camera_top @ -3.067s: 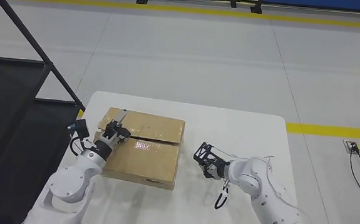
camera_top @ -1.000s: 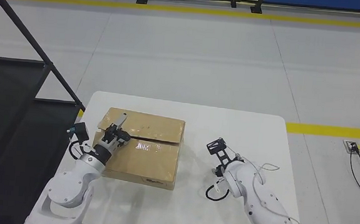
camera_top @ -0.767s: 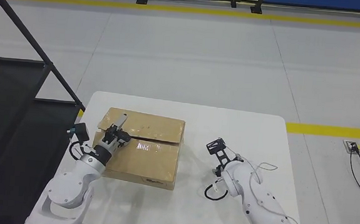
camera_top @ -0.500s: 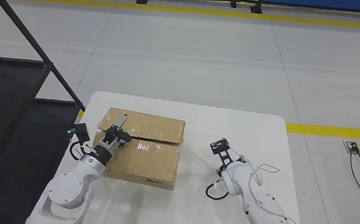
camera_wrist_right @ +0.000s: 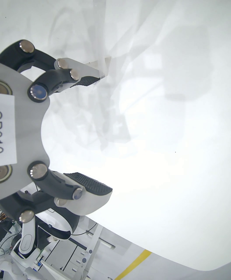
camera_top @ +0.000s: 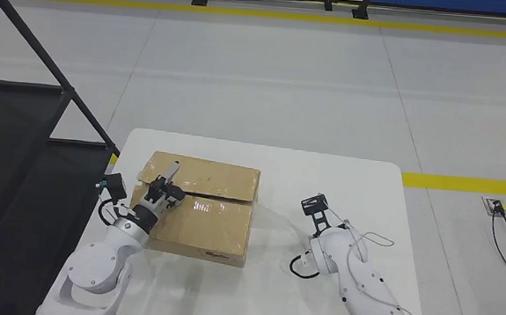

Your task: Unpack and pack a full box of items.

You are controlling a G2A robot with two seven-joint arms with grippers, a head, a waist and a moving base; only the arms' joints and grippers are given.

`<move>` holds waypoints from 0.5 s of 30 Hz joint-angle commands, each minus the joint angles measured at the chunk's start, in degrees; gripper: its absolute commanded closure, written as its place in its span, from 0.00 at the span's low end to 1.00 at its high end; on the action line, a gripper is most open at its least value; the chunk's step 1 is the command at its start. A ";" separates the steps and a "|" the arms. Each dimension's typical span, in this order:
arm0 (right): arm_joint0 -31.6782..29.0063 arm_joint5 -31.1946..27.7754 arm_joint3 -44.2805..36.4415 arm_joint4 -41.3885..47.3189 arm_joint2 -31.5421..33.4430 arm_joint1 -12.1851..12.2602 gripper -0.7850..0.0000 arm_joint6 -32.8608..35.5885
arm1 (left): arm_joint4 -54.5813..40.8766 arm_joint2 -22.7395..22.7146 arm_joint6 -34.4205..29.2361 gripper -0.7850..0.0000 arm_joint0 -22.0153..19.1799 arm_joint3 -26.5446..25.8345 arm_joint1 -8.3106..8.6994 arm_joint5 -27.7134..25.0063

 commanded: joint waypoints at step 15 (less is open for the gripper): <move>-2.56 -1.05 -2.74 -0.85 2.57 -0.40 0.00 -3.41 | 4.35 4.84 -4.73 0.00 -1.42 -6.13 -0.14 1.94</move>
